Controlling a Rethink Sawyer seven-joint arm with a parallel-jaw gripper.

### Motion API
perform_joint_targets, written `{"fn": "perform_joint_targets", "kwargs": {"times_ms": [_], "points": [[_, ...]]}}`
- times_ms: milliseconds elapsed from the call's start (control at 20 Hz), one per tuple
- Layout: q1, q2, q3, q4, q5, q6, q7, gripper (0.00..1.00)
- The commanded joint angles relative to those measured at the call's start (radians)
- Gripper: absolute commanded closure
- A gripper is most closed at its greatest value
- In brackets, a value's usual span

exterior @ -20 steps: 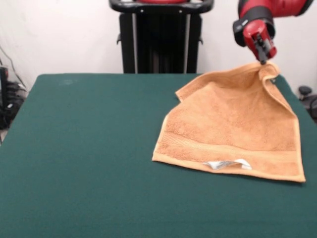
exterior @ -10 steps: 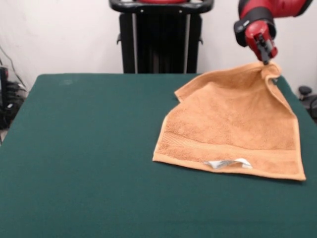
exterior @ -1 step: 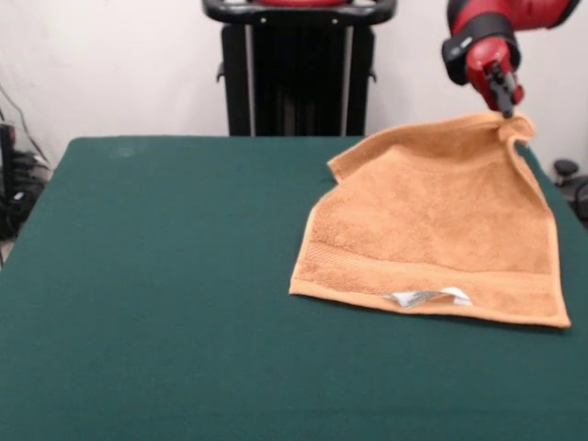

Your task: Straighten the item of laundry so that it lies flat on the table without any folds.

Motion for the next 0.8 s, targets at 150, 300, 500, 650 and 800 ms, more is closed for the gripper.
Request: {"fn": "perform_joint_targets", "kwargs": {"times_ms": [150, 300, 500, 650, 800], "points": [[0.033, 0.059, 0.098, -0.157, -0.009, 0.093, 0.282, 1.0], [0.041, 0.076, 0.099, -0.167, -0.011, 0.097, 0.281, 1.0], [0.066, 0.089, 0.093, -0.173, -0.026, 0.133, 0.302, 1.0], [0.077, 0.097, 0.093, -0.181, -0.027, 0.14, 0.302, 1.0], [0.082, 0.109, 0.093, -0.188, -0.035, 0.142, 0.299, 1.0]]}}
